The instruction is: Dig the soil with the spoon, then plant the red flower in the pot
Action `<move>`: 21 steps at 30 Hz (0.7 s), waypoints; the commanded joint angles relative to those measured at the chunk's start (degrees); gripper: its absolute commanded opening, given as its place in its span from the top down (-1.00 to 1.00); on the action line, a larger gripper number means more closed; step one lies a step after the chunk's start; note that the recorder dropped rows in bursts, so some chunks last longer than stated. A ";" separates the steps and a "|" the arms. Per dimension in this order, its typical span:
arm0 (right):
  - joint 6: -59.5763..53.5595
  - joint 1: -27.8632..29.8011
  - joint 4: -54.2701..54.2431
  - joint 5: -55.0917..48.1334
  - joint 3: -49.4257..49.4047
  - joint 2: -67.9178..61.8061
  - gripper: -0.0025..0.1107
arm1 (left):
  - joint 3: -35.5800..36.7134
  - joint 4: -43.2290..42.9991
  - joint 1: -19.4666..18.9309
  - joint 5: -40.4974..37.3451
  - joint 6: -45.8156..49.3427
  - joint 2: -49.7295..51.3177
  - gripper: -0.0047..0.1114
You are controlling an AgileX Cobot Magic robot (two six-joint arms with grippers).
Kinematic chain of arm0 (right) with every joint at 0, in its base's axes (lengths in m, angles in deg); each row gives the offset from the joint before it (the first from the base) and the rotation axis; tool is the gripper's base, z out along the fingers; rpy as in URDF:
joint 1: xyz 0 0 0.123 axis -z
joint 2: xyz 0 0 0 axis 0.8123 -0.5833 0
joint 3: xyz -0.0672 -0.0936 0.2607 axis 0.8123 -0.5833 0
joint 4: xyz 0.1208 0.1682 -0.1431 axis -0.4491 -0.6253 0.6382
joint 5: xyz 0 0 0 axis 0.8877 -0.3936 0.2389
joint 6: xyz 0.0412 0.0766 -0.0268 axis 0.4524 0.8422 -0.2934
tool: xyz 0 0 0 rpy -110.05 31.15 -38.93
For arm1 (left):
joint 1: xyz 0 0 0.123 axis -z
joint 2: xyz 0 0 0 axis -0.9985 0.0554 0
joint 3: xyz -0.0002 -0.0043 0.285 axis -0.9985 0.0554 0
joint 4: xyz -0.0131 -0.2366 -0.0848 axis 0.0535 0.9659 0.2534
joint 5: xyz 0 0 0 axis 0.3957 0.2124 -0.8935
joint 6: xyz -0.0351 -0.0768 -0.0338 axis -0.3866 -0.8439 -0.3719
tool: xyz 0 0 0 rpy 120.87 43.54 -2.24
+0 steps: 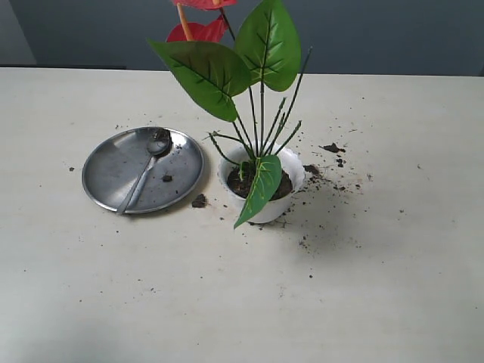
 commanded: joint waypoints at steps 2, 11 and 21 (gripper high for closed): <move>-0.14 -3.88 0.44 0.14 -0.28 0.26 0.96 | 0.17 0.09 0.06 0.32 -0.10 -0.24 0.91; -0.14 -3.88 0.44 0.14 -0.28 0.26 0.96 | 0.17 0.09 0.06 0.32 -0.10 -0.24 0.91; -0.14 -3.88 0.44 0.14 -0.28 0.26 0.96 | 0.17 0.09 0.06 0.32 -0.10 -0.24 0.91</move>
